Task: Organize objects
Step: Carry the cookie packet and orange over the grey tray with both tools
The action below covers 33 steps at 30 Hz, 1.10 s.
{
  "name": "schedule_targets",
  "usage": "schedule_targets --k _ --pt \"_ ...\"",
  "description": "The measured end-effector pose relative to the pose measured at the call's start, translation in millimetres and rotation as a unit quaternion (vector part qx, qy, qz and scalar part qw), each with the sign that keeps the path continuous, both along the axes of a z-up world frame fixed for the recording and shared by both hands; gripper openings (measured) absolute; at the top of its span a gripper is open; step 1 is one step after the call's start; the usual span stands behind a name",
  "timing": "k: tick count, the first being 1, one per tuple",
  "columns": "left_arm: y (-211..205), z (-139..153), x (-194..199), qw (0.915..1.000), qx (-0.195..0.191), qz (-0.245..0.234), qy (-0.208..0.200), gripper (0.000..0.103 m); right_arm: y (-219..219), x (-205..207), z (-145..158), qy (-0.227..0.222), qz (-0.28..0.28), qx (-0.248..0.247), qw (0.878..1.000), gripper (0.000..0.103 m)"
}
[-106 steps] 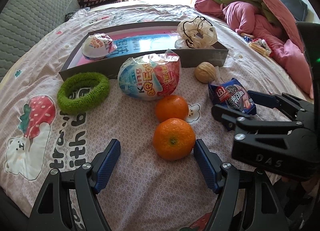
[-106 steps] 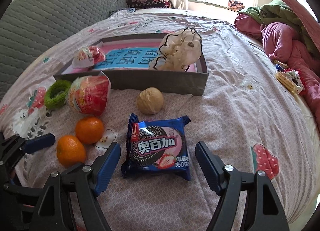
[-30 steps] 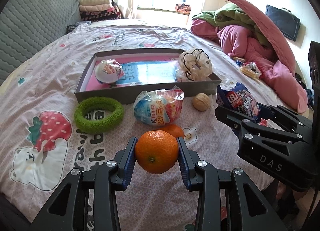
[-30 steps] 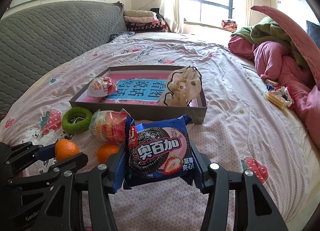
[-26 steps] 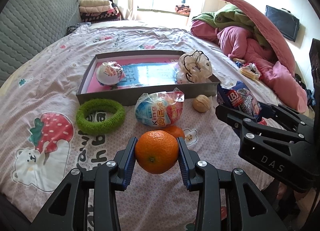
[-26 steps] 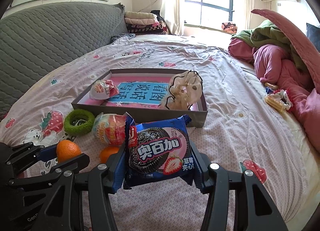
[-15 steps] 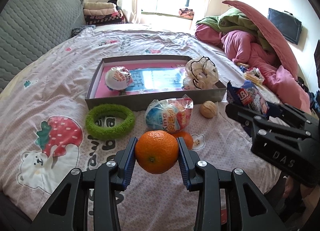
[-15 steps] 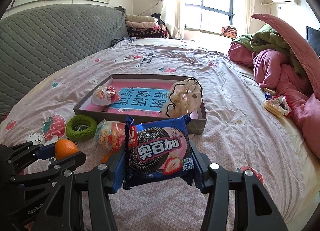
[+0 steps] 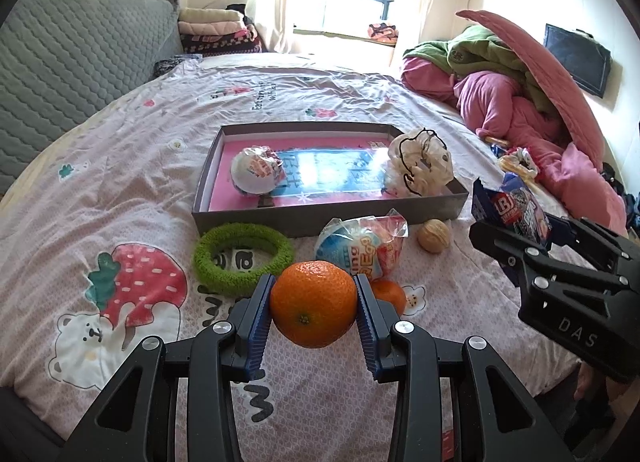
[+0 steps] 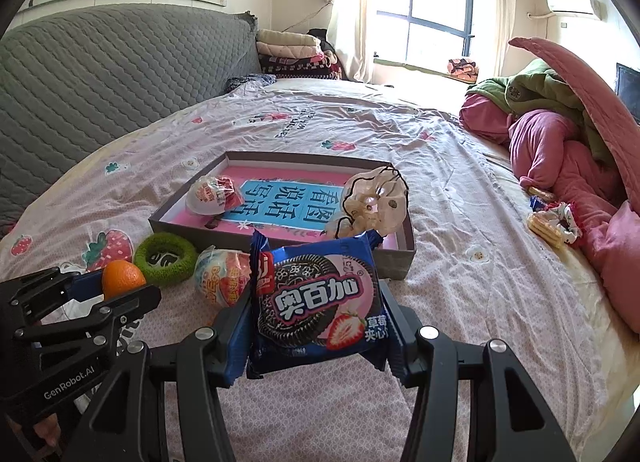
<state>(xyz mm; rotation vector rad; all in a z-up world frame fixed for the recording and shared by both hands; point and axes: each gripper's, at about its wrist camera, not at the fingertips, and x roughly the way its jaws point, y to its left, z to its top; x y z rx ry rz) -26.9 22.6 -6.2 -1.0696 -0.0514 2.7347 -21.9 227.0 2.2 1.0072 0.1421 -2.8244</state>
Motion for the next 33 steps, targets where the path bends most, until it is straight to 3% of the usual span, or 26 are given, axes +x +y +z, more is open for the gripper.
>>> schedule_targets --k 15,22,33 --pt "-4.0 3.8 -5.1 0.9996 -0.017 0.01 0.022 0.04 -14.7 -2.7 39.0 0.051 0.026 -0.017 0.998 0.055" --pt "-5.2 15.8 -25.3 0.9985 -0.035 0.018 0.038 0.04 -21.1 -13.2 40.0 0.066 0.046 -0.035 0.996 0.055" --pt "4.1 14.6 -54.6 0.9996 -0.025 0.004 0.014 0.04 -6.4 -37.5 23.5 0.057 0.051 -0.033 0.997 0.055"
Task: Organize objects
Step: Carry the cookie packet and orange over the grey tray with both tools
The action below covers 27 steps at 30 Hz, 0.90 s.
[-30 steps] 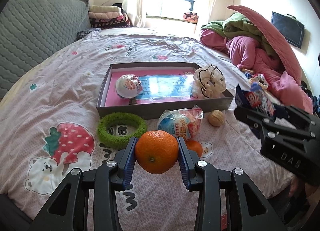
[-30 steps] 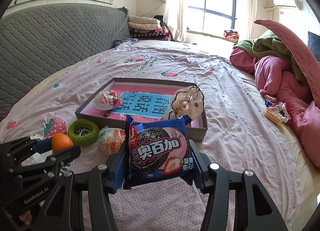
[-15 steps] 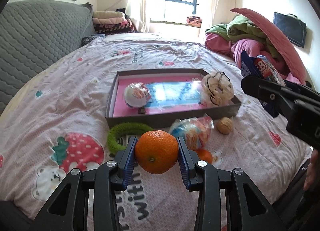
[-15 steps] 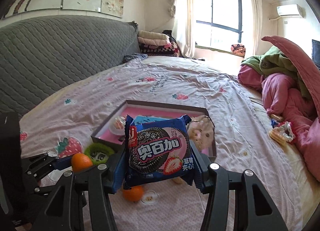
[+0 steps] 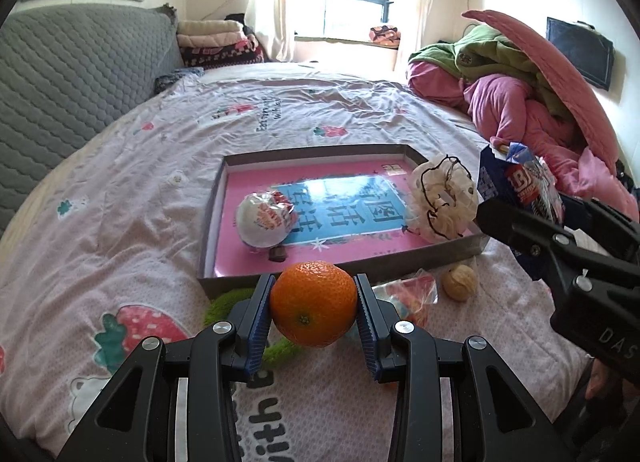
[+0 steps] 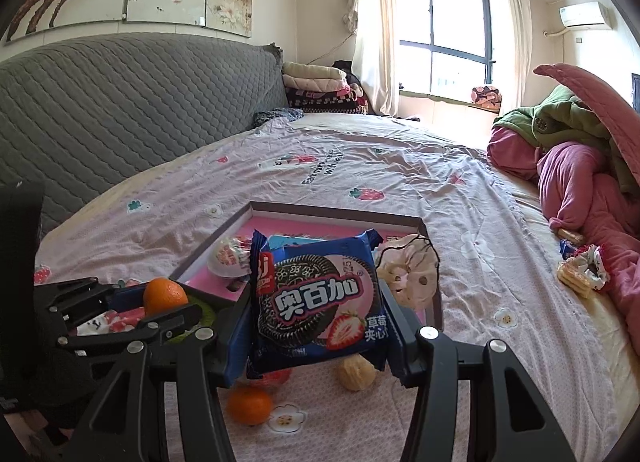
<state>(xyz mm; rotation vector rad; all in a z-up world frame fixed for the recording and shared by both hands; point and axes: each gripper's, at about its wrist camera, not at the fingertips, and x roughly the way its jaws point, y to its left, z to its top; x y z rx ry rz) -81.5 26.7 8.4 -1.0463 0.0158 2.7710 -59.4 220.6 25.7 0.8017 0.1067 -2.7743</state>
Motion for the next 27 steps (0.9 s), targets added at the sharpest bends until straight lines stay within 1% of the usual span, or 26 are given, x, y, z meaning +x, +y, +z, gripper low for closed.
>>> schedule_targets --k 3,6,12,18,21,24,27 --pt "3.3 1.6 -7.8 1.0 -0.007 -0.001 0.0 0.04 3.2 -4.4 1.2 0.002 0.002 0.002 1.0 0.055" --pt "3.7 5.3 -15.3 1.0 -0.005 -0.002 0.0 0.04 4.3 -10.7 3.7 0.005 0.005 0.008 1.0 0.055" --pt "2.7 19.7 -30.3 0.9999 -0.004 -0.004 0.014 0.04 0.6 -24.4 8.6 0.011 0.015 0.014 1.0 0.055" --pt "-2.2 30.9 -52.9 0.9996 -0.009 0.004 0.026 0.04 -0.3 -41.0 9.8 0.015 0.023 0.014 1.0 0.055" --pt "-5.0 33.7 -63.7 0.9996 -0.008 0.008 0.027 0.04 3.1 -51.1 9.7 0.01 0.027 -0.002 1.0 0.055" --pt "-6.6 35.0 -73.4 0.9995 -0.009 0.011 0.028 0.04 2.8 -58.7 9.9 0.014 0.027 0.002 1.0 0.055" --pt "-6.6 33.6 -83.0 0.9996 -0.009 0.011 0.024 0.04 -0.1 -63.9 11.6 0.024 0.029 0.015 0.999 0.055"
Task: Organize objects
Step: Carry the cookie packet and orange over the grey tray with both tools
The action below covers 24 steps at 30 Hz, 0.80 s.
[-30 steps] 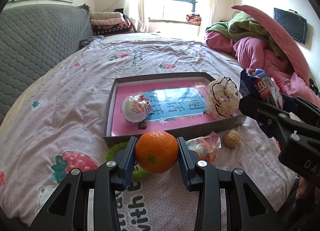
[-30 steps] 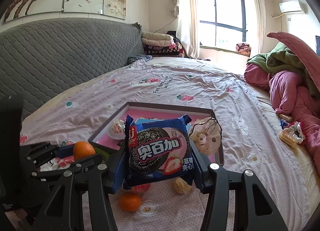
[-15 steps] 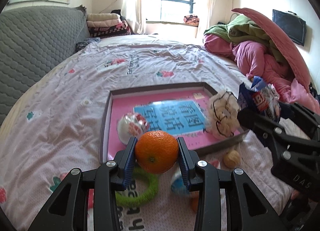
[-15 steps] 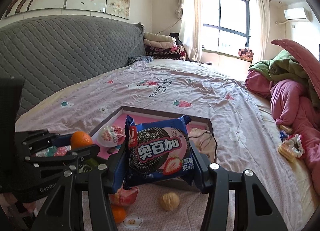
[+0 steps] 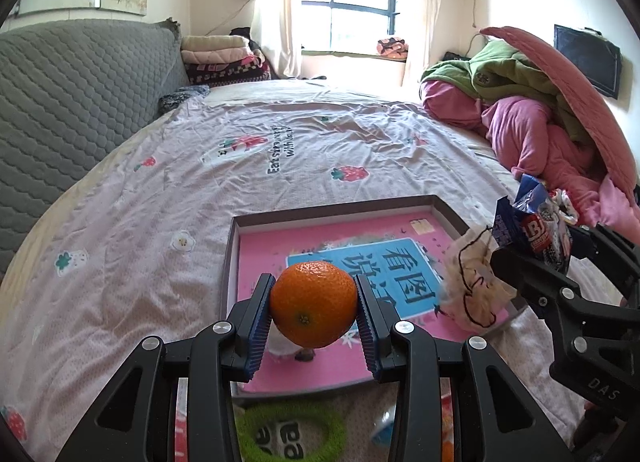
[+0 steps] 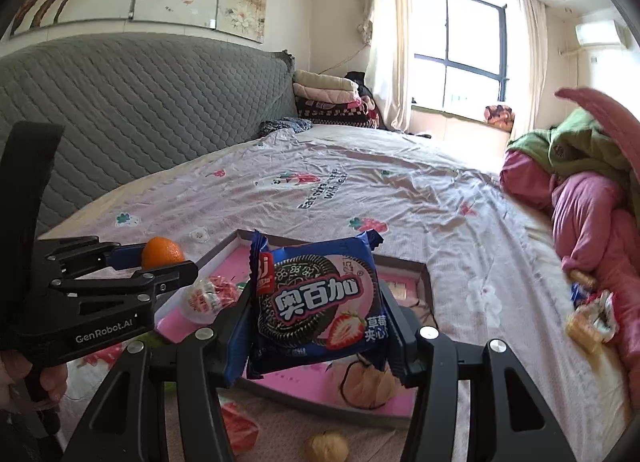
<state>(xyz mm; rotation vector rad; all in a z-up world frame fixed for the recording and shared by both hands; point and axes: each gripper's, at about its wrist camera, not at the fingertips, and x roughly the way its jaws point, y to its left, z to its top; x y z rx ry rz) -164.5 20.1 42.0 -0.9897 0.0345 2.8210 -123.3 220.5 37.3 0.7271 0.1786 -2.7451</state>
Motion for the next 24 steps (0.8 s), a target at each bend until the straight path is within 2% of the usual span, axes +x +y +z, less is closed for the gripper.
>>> schedule_targets --k 11,18,24 --pt "-2.7 8.6 -29.5 1.0 0.0 -0.004 0.004 0.04 -2.6 -24.4 12.3 0.013 0.006 0.007 1.0 0.055" --pt "-8.0 23.1 -44.5 0.9997 -0.007 0.004 0.023 0.04 0.4 -35.8 25.4 0.027 0.006 0.01 1.0 0.055" --pt "1.3 18.7 -53.3 0.9997 -0.005 -0.006 0.022 0.04 6.7 -45.6 21.6 0.02 0.005 0.001 1.0 0.055"
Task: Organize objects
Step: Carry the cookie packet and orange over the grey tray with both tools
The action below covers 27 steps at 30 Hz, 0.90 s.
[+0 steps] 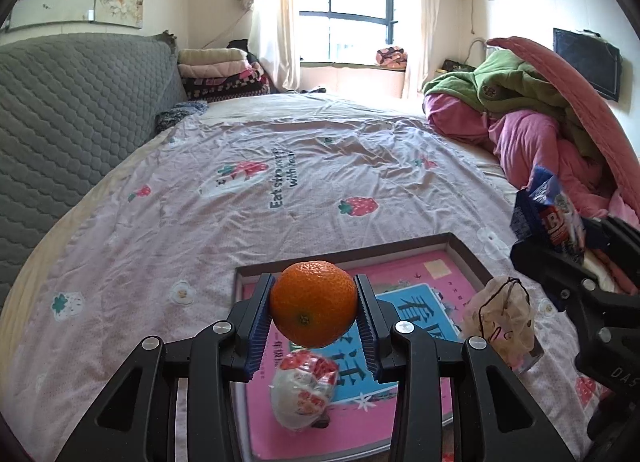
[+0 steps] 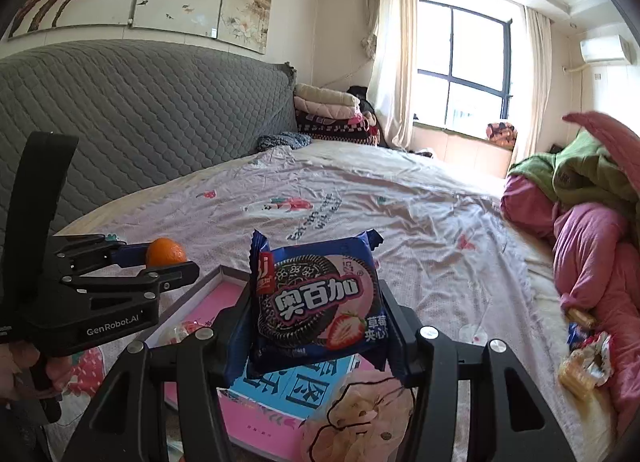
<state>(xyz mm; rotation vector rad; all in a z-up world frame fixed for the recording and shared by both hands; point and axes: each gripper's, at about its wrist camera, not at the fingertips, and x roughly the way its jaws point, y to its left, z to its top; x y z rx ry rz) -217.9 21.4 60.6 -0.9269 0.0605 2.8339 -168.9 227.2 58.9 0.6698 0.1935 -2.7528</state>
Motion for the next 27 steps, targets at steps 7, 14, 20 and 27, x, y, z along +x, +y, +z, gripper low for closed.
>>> schedule_targets --k 7,14,20,27 --pt "18.8 -22.2 -2.7 0.9995 -0.006 -0.023 -0.023 0.04 6.8 -13.7 -27.9 -0.047 -0.005 0.0 0.999 0.055" --pt "30.9 -43.3 -0.3 0.9979 -0.003 -0.037 -0.053 0.04 9.5 -15.3 -50.2 -0.077 -0.005 0.012 0.997 0.055" --pt "40.0 -55.4 3.2 0.997 -0.012 -0.046 -0.061 0.04 7.7 -12.2 -59.9 -0.088 -0.006 0.023 0.996 0.055" --pt "48.2 -68.0 3.4 0.9954 -0.017 -0.056 -0.076 0.04 3.5 -11.3 -69.1 -0.103 0.003 0.038 0.994 0.055"
